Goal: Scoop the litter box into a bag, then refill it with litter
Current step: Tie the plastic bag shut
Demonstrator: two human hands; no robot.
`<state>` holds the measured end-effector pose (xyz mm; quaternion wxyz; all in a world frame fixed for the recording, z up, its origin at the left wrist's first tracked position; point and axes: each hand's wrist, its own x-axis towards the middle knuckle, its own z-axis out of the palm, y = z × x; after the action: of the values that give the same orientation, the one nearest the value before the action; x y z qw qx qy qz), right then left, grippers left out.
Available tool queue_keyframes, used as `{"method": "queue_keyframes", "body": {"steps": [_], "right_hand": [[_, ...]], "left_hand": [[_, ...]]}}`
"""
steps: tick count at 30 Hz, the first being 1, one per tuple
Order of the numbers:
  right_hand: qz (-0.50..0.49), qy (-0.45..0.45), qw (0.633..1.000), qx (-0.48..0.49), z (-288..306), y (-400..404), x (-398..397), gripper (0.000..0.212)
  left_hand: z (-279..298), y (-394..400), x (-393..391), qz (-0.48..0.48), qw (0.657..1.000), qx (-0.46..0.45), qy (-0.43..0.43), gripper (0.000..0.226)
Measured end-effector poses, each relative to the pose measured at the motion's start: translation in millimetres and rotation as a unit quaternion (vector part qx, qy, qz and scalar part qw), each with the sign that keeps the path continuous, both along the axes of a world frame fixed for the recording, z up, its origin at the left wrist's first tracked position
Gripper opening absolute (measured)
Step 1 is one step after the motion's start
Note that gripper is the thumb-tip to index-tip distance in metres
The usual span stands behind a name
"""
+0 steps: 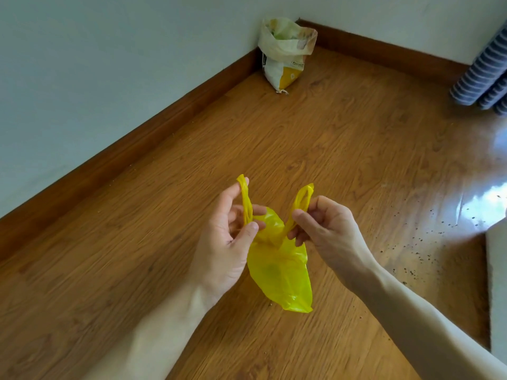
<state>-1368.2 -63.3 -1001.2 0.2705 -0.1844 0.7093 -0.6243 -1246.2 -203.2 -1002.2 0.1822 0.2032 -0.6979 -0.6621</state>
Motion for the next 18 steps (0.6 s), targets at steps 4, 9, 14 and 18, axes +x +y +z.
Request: {"method": "queue_keyframes", "body": {"steps": [4,9,14,18], "right_hand": [[0.034,0.013,0.999,-0.002,4,-2,1,0.009],[0.089,0.109,0.990,0.031,14,-6,8,0.017],[0.126,0.410,0.898,0.102,34,-11,20,0.017],[0.167,0.484,0.852,0.109,40,-15,18,0.013]], "left_hand": [[-4,3,-1,0.035,0.998,-0.057,-0.005,0.055],[2,6,0,0.055,0.996,-0.065,0.011,0.038],[0,0,-2,0.030,0.991,-0.125,-0.027,0.022],[1,-6,-5,-0.023,0.982,-0.182,-0.043,0.018]]}}
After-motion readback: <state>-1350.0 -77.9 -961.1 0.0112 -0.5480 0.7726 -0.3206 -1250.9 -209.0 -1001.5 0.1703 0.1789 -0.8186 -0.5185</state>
